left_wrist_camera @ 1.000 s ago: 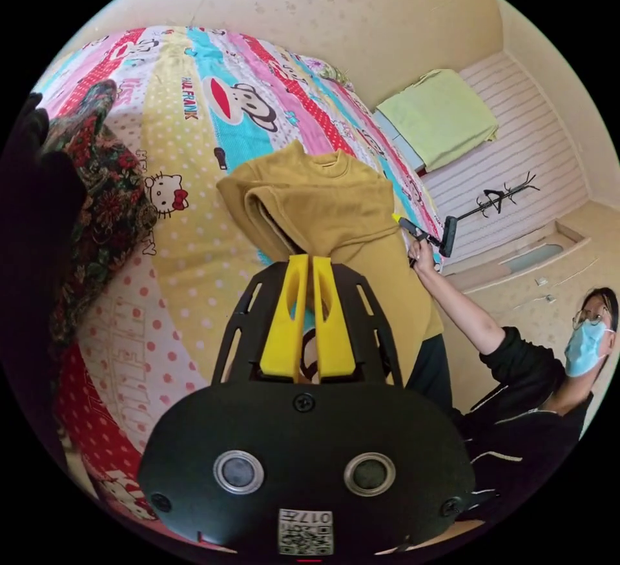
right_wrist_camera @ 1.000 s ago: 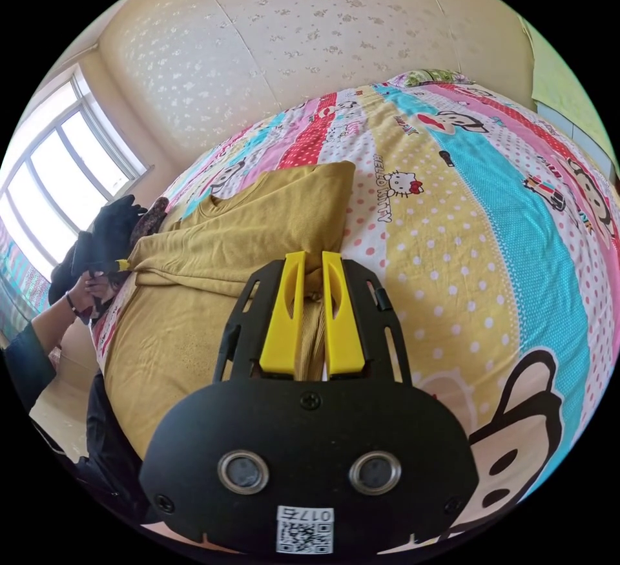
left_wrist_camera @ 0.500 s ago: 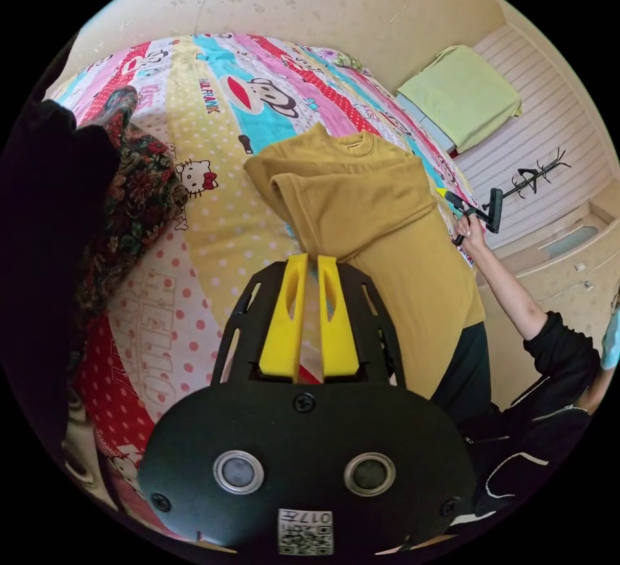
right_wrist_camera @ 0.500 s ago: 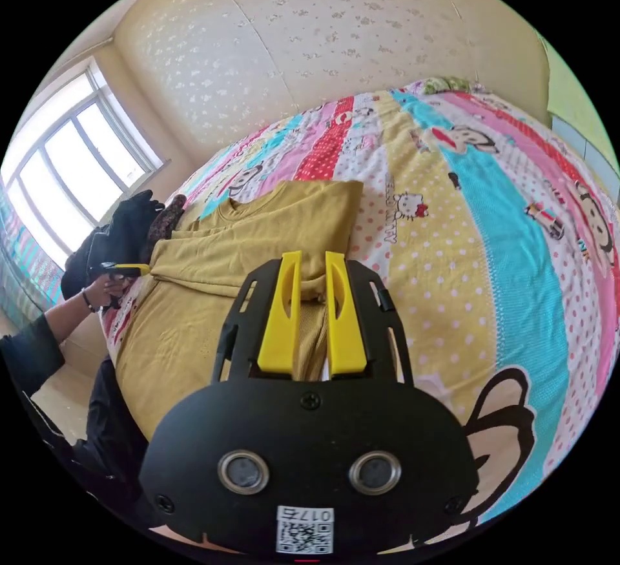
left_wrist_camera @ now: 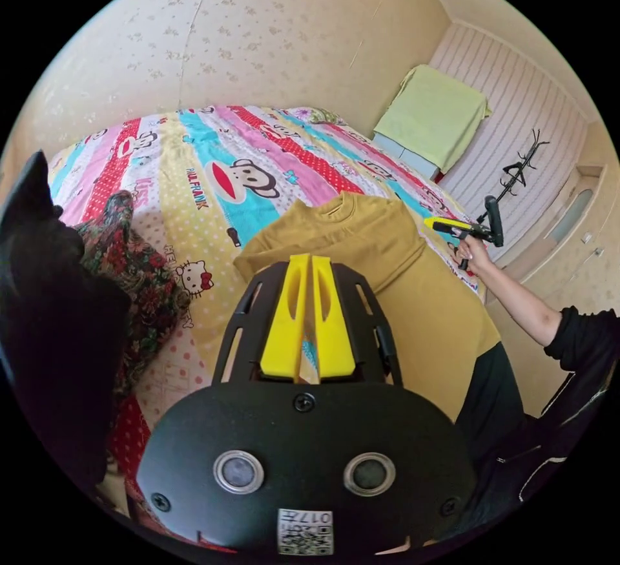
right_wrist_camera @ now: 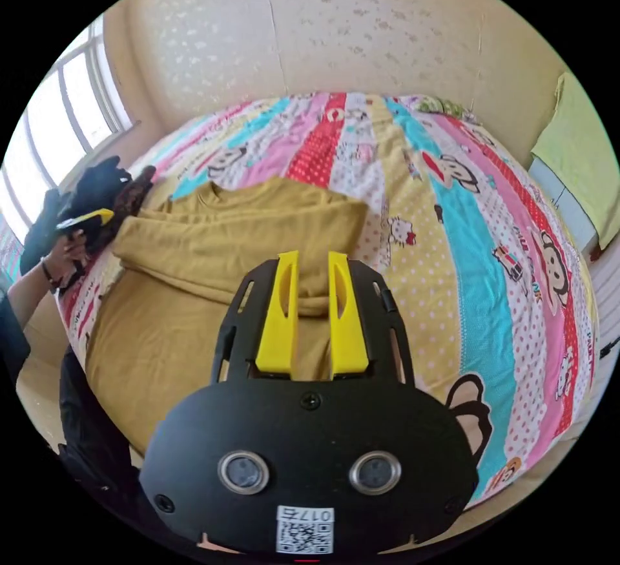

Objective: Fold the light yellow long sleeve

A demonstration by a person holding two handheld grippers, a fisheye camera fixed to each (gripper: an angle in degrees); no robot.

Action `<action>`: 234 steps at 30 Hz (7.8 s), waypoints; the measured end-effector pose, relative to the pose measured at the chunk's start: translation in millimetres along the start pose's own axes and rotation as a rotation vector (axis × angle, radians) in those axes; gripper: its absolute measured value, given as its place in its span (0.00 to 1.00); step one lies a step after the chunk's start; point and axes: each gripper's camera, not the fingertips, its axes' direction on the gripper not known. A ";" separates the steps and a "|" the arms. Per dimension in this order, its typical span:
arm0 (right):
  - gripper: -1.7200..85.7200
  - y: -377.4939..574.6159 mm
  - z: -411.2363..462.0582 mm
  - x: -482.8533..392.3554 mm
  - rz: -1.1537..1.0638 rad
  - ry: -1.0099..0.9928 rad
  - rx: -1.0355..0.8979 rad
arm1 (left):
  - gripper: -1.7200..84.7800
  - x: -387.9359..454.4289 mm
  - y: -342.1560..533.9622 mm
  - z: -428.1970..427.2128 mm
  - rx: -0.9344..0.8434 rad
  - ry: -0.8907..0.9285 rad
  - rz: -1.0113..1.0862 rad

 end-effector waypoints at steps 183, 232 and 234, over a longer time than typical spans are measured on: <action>0.13 42.6 -75.4 -87.6 -0.019 0.073 -0.366 | 0.12 216.6 9.7 -15.6 -0.297 -0.274 0.339; 0.14 81.8 -95.5 -51.8 0.135 -0.049 0.148 | 0.09 227.9 123.7 -92.6 0.048 -0.033 0.090; 0.14 65.4 -85.7 -53.5 0.143 -0.064 0.110 | 0.05 264.7 159.8 -82.8 0.017 -0.128 0.172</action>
